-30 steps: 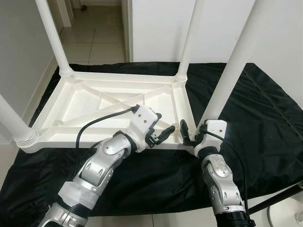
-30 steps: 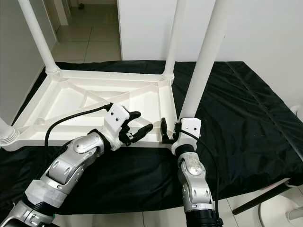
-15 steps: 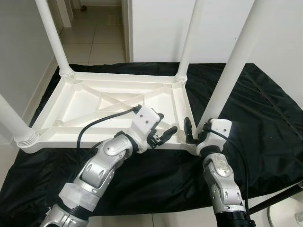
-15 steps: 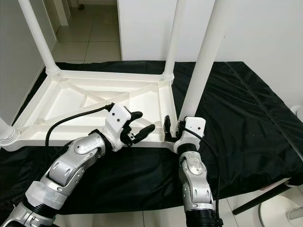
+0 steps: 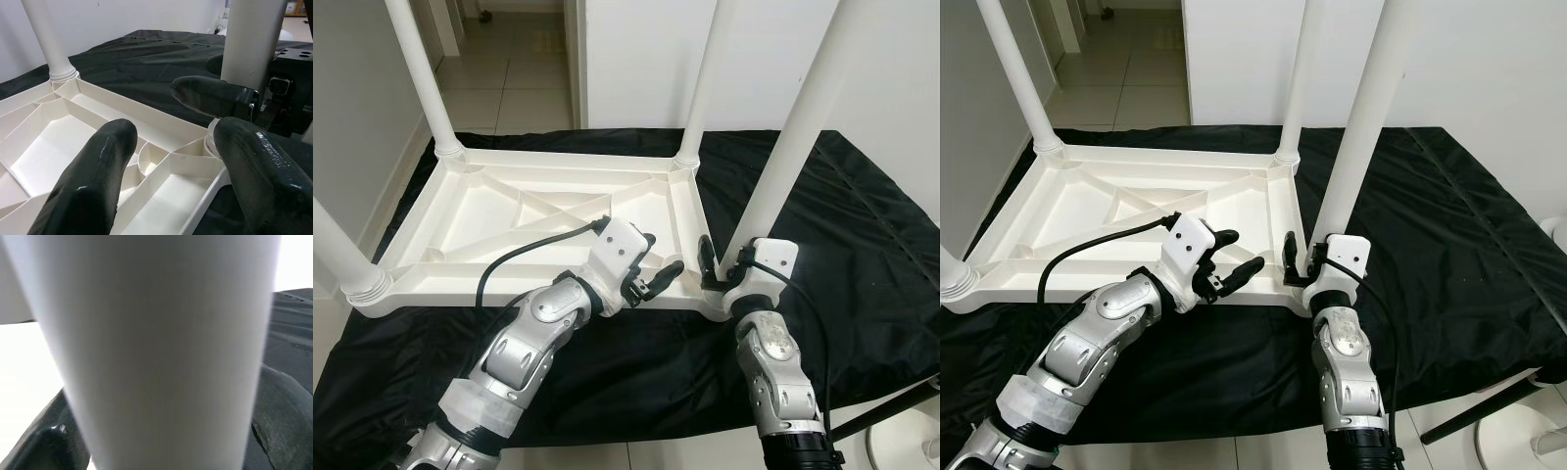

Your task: Building children table

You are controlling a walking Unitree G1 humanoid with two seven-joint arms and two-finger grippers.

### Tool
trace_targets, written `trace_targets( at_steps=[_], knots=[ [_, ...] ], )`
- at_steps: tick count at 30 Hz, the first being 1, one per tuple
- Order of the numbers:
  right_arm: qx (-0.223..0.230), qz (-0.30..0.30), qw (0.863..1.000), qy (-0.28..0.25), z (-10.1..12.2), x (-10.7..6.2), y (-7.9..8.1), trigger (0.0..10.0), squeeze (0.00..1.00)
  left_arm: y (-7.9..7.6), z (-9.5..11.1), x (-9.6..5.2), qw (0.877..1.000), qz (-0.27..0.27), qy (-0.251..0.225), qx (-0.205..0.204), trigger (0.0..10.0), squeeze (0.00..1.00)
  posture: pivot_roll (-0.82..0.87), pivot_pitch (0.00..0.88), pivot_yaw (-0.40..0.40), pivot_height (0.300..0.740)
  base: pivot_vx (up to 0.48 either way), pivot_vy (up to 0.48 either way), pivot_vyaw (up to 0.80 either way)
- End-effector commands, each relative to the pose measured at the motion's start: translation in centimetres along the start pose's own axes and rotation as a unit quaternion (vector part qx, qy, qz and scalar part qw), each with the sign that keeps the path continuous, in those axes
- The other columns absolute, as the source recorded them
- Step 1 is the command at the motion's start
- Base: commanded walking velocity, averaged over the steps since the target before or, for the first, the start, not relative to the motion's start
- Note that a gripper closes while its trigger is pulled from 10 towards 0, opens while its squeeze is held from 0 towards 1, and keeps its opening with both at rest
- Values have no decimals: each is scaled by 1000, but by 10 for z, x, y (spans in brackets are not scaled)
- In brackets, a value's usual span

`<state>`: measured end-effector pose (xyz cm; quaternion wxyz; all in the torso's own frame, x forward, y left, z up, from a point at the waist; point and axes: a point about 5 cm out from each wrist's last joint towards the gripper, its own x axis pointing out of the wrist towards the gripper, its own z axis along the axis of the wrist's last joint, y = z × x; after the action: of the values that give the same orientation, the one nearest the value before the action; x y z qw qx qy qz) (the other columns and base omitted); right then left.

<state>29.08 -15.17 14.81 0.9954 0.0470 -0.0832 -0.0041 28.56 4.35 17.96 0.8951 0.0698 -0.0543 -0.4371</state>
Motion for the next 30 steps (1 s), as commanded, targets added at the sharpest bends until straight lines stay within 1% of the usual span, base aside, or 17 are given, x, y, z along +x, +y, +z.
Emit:
trace_targets(
  at_steps=[1, 9, 12, 18, 23, 25, 30],
  knots=[
    [2, -2, 1000, 0, 2, 1, -1, 10000, 0, -3, 3, 1, 1000, -18, -1, 6, 10000, 0, -101, 0, -30, 740, 0, 0, 0],
    [0, -6, 1000, -3, 5, 0, -2, 10000, 0, -3, 5, 0, 1000, -19, 0, 9, 10000, 0, -98, 0, -17, 740, 0, 0, 0],
    [0, -4, 1000, -1, 3, -1, -2, 10000, 0, -3, 4, -2, 1000, -19, 1, 8, 10000, 0, -99, 0, -27, 740, 0, 0, 0],
    [3, -8, 1000, -3, 4, -2, -3, 10000, 0, -2, 7, 0, 1000, -21, 0, 10, 10000, 0, -88, 0, -16, 740, 0, 0, 0],
    [2, -8, 1000, -1, 3, -3, -4, 10000, 0, -3, 7, -1, 1000, -22, -2, 9, 10000, 0, -94, 0, -22, 740, 0, 0, 0],
    [0, -2, 1000, 2, 1, -6, -3, 10000, 0, -1, 5, -4, 1000, -16, 2, -1, 10000, 0, -86, 0, -23, 740, 0, 0, 0],
    [-7, 6, 1000, -3, 1, -9, -4, 10000, 0, -2, 6, -4, 1000, -25, 4, 2, 10000, 0, -79, 0, -23, 740, 0, 0, 0]
  ],
)
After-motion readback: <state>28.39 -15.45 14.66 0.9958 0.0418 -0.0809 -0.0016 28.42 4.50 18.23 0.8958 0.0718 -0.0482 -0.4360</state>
